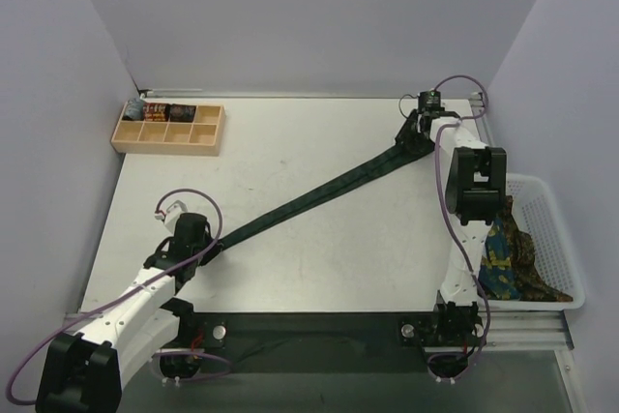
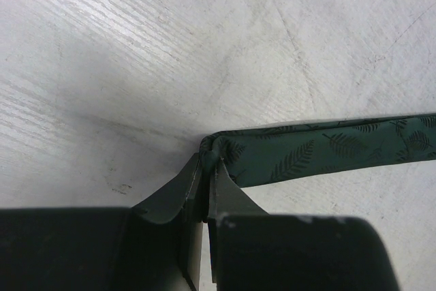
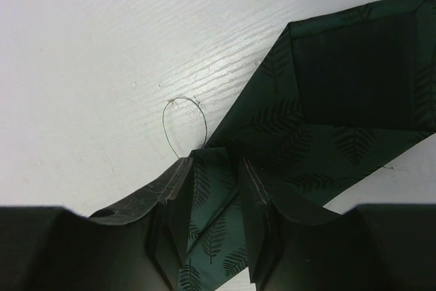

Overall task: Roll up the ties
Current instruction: Flatten the tie, then roll the tie

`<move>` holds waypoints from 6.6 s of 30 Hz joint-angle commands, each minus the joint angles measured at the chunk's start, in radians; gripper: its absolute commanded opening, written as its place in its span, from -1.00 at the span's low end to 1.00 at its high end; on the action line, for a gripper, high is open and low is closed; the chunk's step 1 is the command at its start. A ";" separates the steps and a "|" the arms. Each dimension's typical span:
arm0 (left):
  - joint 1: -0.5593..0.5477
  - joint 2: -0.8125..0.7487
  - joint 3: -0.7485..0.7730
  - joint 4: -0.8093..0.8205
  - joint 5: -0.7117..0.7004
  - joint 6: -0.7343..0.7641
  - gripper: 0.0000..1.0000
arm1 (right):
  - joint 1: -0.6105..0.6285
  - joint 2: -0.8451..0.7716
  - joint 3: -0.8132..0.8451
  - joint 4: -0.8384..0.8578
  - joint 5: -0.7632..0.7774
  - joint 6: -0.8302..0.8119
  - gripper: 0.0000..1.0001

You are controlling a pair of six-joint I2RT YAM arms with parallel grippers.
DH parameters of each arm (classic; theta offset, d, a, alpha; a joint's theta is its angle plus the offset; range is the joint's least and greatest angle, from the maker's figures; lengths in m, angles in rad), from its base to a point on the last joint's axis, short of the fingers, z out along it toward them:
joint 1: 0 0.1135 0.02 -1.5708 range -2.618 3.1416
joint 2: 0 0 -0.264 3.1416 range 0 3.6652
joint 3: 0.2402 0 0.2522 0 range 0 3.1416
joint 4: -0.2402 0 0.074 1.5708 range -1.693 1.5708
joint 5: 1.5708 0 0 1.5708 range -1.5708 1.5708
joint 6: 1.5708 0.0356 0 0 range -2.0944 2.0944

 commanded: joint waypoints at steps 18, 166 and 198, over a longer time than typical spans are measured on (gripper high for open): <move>0.008 -0.021 0.019 -0.032 -0.014 0.011 -1.00 | -0.009 0.051 0.003 0.021 -0.078 0.084 -0.49; 0.046 0.101 -0.042 0.209 0.232 -0.062 -0.45 | 0.794 0.053 -0.273 0.696 -0.716 0.217 -0.84; 0.045 0.068 0.109 0.013 0.167 -0.012 -1.00 | 0.794 0.028 -0.285 0.467 -0.592 0.075 -0.84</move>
